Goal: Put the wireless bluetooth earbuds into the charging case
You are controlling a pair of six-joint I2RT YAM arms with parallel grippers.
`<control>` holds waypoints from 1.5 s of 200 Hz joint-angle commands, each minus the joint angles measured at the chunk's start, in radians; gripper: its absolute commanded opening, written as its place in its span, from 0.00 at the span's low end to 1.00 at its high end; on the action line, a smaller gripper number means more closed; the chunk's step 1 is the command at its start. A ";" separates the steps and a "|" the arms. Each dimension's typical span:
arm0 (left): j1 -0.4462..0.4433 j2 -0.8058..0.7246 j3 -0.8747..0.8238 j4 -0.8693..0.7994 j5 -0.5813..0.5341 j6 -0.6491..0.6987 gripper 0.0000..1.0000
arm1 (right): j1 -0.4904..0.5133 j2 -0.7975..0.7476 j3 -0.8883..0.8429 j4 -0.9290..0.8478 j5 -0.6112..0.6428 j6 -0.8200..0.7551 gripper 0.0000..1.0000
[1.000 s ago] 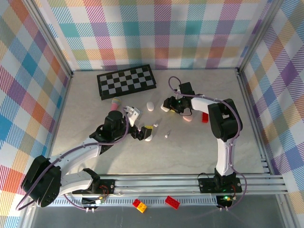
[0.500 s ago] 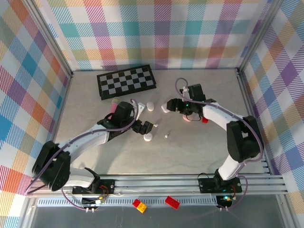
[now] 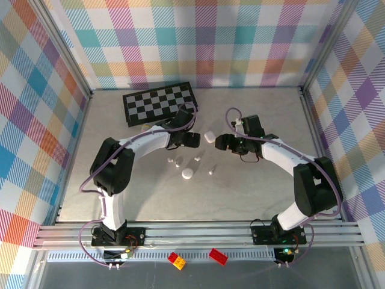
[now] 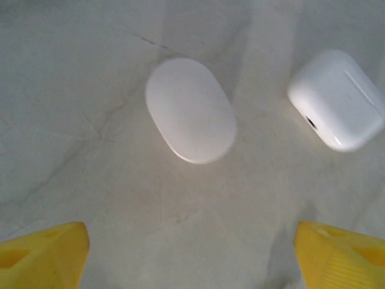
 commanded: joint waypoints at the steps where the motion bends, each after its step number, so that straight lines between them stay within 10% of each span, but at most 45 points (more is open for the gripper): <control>1: 0.006 0.063 0.088 -0.083 -0.114 -0.193 0.81 | -0.007 -0.044 -0.007 -0.020 0.013 -0.025 0.75; 202: 0.005 0.352 0.422 -0.214 -0.072 -0.327 0.47 | -0.007 -0.006 0.011 -0.016 0.008 -0.035 0.75; 300: 0.008 0.062 0.071 -0.042 0.182 0.129 0.39 | -0.007 -0.018 -0.005 0.024 -0.018 0.005 0.73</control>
